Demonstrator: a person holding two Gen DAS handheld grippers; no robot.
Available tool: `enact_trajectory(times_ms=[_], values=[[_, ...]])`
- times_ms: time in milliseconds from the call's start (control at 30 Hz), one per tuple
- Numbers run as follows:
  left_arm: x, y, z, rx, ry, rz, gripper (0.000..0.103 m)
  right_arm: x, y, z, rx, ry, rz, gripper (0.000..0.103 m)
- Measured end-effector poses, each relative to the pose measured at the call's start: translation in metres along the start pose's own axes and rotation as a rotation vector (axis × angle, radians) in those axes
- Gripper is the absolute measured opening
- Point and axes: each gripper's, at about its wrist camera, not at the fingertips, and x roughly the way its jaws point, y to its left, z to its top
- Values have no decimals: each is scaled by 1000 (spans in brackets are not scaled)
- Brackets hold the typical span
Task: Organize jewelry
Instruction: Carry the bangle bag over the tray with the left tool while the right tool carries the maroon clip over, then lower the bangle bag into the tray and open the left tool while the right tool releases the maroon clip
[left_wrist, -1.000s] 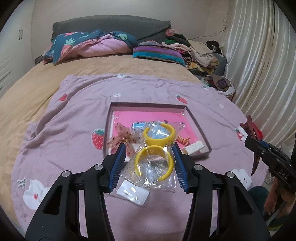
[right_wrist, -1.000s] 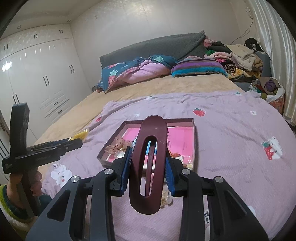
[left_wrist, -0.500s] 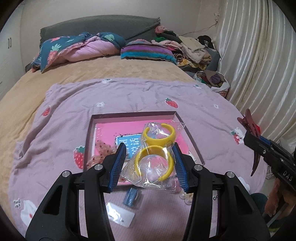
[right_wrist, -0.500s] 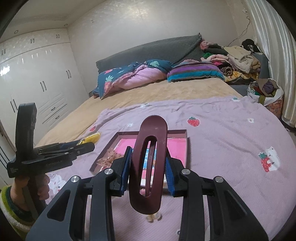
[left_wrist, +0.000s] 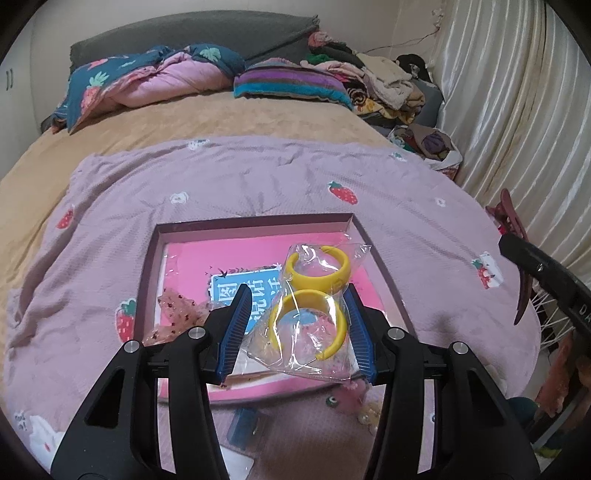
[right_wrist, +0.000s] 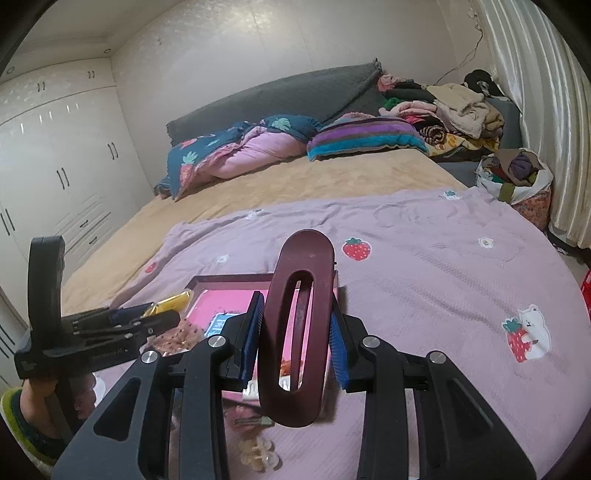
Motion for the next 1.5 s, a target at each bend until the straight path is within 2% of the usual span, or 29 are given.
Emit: enact_trajectory(times_ms=[633, 933, 1167, 1500], values=[[65, 18, -11, -8, 120, 46, 42, 80, 14, 5, -71, 120, 38, 32], [84, 23, -17, -11, 163, 20, 42, 118, 10, -13, -64, 199, 47, 32], [89, 25, -21, -17, 179, 29, 43, 140, 1, -35, -37, 265, 59, 32], [87, 29, -29, -15, 193, 43, 44, 153, 0, -48, -34, 314, 57, 31]])
